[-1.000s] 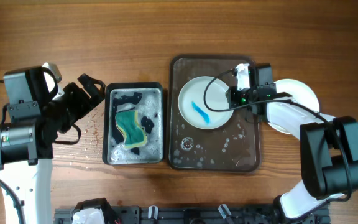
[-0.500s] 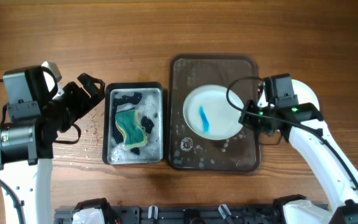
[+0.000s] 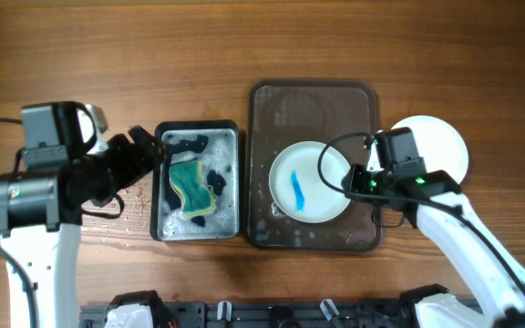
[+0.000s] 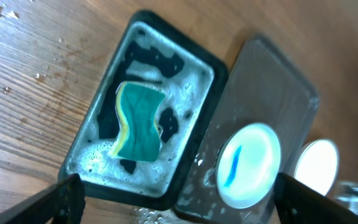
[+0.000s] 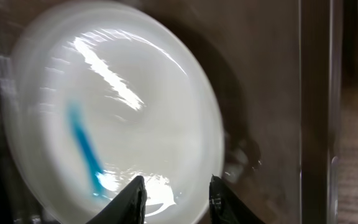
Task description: Clean dirty plates on tray and stack at the side
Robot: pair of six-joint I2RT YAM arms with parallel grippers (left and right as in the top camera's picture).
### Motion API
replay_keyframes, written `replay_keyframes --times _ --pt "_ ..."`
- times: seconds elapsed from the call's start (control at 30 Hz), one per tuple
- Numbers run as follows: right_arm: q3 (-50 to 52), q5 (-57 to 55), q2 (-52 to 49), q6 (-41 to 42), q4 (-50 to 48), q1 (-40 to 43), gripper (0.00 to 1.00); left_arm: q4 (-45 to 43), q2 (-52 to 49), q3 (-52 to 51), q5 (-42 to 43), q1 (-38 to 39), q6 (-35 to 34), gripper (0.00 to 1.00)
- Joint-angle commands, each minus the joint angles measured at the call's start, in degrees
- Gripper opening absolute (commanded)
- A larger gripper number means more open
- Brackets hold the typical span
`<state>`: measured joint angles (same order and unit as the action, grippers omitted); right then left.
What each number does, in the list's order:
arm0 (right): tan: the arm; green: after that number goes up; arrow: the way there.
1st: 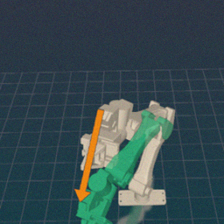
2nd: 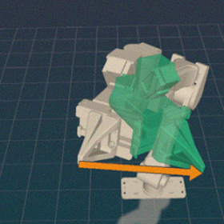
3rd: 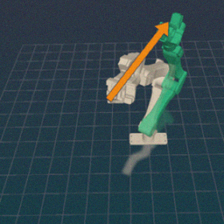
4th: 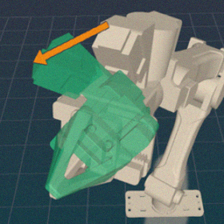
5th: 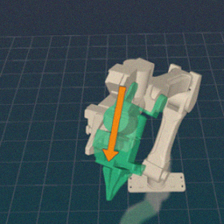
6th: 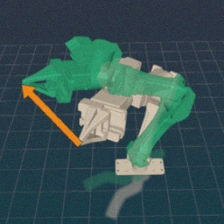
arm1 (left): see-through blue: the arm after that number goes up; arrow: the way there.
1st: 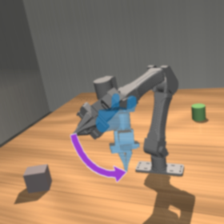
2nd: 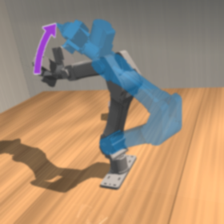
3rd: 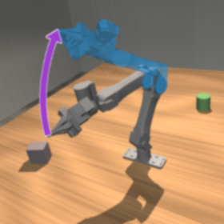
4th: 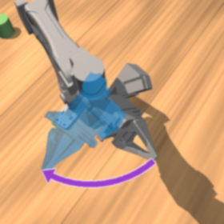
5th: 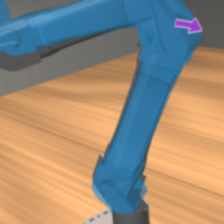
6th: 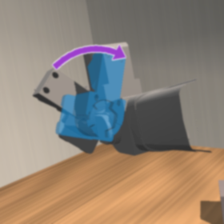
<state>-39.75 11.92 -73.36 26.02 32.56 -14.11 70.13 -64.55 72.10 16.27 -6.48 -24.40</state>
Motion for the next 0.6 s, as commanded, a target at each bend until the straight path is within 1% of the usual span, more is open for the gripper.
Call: replay_keyframes --times 0.0,0.07,0.17,0.2,0.33,0.37,0.43,0.47,0.53,0.57 --pt "-2.7 3.1 9.2 -4.2 -0.1 -0.1 0.34 -0.5 -3.8 -5.9 -1.8 4.6 3.0 0.86" --pt "-2.7 3.2 12.3 -4.0 0.4 -0.1 0.35 -3.1 -6.3 -10.5 -2.0 7.1 1.3 0.80" --pt "-2.7 3.2 13.5 -3.4 1.4 -0.1 0.34 -9.5 -11.3 -17.0 -4.5 10.7 -3.3 0.60" --pt "-2.6 3.2 13.3 -3.3 1.7 -0.1 0.35 -11.3 -13.4 -18.7 -5.9 11.7 -6.0 0.56" --pt "-2.6 3.2 11.8 -3.4 3.3 -0.1 0.35 -20.9 -21.7 -23.6 -6.1 15.4 -6.5 0.53" --pt "-2.6 3.2 11.4 -3.4 3.3 -0.2 0.35 -22.8 -23.5 -24.3 -6.2 16.3 -6.5 0.50" --pt "-2.6 3.2 10.4 -3.3 3.4 -0.1 0.35 -25.8 -28.2 -24.6 -7.8 18.5 -6.5 0.28" --pt "-2.6 3.2 10.1 -3.3 3.5 -0.1 0.35 -26.3 -29.3 -24.6 -8.2 18.9 -6.5 0.23" --pt "-2.6 3.2 9.5 -3.4 4.2 -0.1 0.35 -27.1 -31.6 -24.6 -8.5 19.2 -6.5 0.04" --pt "-2.6 3.2 9.4 -3.4 4.4 -0.1 0.35 -27.1 -31.8 -24.6 -8.5 19.2 -6.5 0.04"
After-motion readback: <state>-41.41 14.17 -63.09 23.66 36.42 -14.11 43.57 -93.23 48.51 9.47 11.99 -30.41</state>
